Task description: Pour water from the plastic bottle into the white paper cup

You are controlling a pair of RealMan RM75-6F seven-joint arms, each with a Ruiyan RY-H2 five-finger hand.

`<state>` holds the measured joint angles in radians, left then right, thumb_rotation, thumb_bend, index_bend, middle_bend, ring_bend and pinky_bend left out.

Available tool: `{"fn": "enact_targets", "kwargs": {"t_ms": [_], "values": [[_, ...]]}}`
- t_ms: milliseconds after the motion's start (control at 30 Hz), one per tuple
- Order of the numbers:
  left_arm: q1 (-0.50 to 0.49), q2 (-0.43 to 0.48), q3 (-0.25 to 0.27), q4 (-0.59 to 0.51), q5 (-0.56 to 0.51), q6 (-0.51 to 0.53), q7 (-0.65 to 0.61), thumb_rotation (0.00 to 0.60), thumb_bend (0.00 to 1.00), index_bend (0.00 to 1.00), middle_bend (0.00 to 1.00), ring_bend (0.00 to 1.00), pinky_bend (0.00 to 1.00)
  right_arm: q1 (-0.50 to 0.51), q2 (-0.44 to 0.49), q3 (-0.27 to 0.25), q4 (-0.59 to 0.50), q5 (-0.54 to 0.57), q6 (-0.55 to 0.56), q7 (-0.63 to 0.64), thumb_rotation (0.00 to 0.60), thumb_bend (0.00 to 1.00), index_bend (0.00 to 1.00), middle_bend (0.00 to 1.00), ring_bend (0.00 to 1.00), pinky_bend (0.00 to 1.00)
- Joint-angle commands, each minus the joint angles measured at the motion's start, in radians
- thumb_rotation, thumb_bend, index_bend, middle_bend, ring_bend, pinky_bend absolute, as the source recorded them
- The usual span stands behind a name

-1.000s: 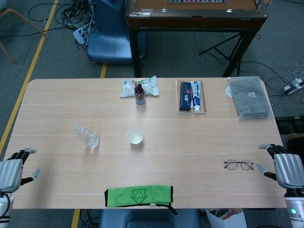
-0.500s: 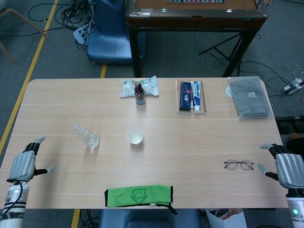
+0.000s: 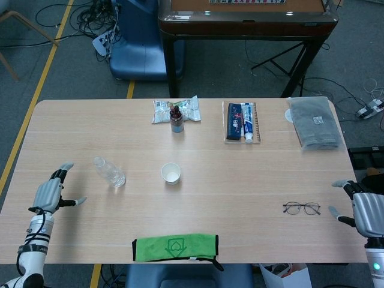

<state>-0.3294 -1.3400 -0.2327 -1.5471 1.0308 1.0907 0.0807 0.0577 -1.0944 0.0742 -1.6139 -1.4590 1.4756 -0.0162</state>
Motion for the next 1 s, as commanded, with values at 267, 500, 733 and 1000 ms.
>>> {"fn": "enact_targets", "kwargs": {"t_ms": [267,500,733,1000], "values": [[-0.072,-0.056,-0.014,0.04,-0.036,-0.059,0.016,0.6,0.06,0.03,0.05,0.11,0.35,-0.002,0.008,0.004,0.002,0.003,0.001,0.024,0.6,0.18,0.38,0.36,0.38,0.57],[-0.103,-0.112,-0.038,0.064,-0.083,-0.072,-0.006,0.6,0.06,0.03,0.05,0.11,0.35,-0.005,0.018,0.006,0.0,0.003,0.005,0.05,0.6,0.18,0.38,0.36,0.38,0.57],[-0.135,-0.162,-0.047,0.101,-0.106,-0.085,-0.012,0.6,0.06,0.03,0.05,0.11,0.35,-0.009,0.029,0.008,0.001,0.002,0.008,0.078,0.6,0.18,0.38,0.36,0.38,0.57],[-0.16,-0.199,-0.062,0.127,-0.135,-0.104,-0.034,0.6,0.06,0.03,0.05,0.11,0.35,-0.012,0.038,0.01,-0.001,0.003,0.012,0.097,0.6,0.18,0.38,0.36,0.38,0.57]]}}
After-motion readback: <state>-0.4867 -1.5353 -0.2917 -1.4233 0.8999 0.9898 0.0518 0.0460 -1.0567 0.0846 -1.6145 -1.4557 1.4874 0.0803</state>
